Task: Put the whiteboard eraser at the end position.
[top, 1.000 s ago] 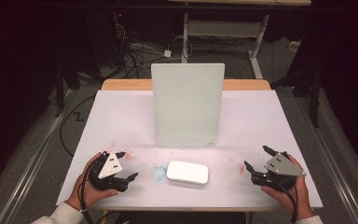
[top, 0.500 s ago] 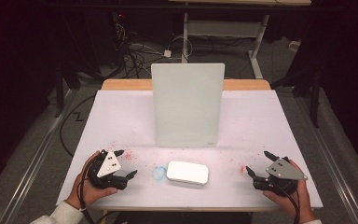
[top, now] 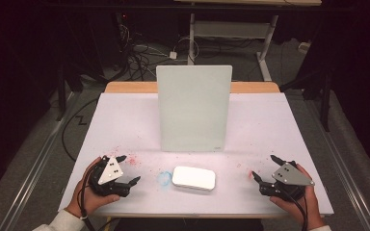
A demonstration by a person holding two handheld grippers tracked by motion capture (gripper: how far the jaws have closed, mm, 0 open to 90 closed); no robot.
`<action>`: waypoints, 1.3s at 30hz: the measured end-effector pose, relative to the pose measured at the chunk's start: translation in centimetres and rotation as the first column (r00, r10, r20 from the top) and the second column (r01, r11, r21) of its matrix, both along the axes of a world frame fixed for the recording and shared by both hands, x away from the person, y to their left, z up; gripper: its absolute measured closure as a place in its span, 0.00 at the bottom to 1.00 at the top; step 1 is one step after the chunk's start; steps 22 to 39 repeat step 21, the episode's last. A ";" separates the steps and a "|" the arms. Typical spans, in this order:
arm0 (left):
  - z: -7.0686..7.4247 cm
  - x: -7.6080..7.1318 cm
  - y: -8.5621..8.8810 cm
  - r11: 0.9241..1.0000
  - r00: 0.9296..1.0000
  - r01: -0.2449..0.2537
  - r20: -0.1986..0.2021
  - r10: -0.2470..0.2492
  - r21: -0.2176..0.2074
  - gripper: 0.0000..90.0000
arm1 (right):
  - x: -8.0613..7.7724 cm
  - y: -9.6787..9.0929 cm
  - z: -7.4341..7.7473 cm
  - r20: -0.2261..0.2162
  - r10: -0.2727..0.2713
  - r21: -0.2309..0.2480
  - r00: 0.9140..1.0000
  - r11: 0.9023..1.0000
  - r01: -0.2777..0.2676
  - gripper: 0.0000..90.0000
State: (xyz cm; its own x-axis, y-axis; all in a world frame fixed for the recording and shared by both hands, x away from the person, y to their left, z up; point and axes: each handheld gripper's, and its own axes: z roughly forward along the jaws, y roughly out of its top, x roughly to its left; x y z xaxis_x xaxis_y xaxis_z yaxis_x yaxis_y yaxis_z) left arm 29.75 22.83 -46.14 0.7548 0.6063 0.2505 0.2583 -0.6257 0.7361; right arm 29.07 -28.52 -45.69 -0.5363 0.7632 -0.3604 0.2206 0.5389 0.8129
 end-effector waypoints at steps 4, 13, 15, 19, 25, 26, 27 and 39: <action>0.0 -0.1 -0.2 1.000 1.000 0.003 -0.001 -0.003 0.010 0.19 | -0.1 0.0 0.0 0.021 -0.004 -0.005 1.000 1.000 0.004 0.24; -0.1 -0.2 -0.3 1.000 1.000 0.004 -0.003 -0.004 0.011 0.19 | -0.2 0.0 0.1 0.025 -0.010 0.000 1.000 1.000 0.010 0.23; -0.1 -0.2 -0.3 1.000 1.000 0.003 -0.003 -0.003 0.012 0.19 | -0.2 0.0 0.1 0.025 -0.006 -0.001 1.000 1.000 0.006 0.23; -0.1 -0.1 -0.3 1.000 1.000 0.002 -0.003 -0.002 0.014 0.19 | -0.1 0.0 0.0 0.021 -0.004 0.001 1.000 1.000 0.003 0.23; 0.0 0.1 -0.3 1.000 1.000 0.004 -0.003 -0.004 0.015 0.19 | 0.0 -0.1 0.0 0.011 0.001 0.003 1.000 1.000 -0.001 0.22; 0.0 0.1 -0.3 1.000 1.000 0.004 -0.003 -0.004 0.015 0.19 | 0.0 -0.1 0.0 0.011 0.001 0.003 1.000 1.000 -0.001 0.22; 0.0 0.1 -0.3 1.000 1.000 0.004 -0.003 -0.004 0.015 0.19 | 0.0 -0.1 0.0 0.011 0.001 0.003 1.000 1.000 -0.001 0.22; 0.0 0.1 -0.3 1.000 1.000 0.004 -0.003 -0.004 0.015 0.19 | 0.0 -0.1 0.0 0.011 0.001 0.003 1.000 1.000 -0.001 0.22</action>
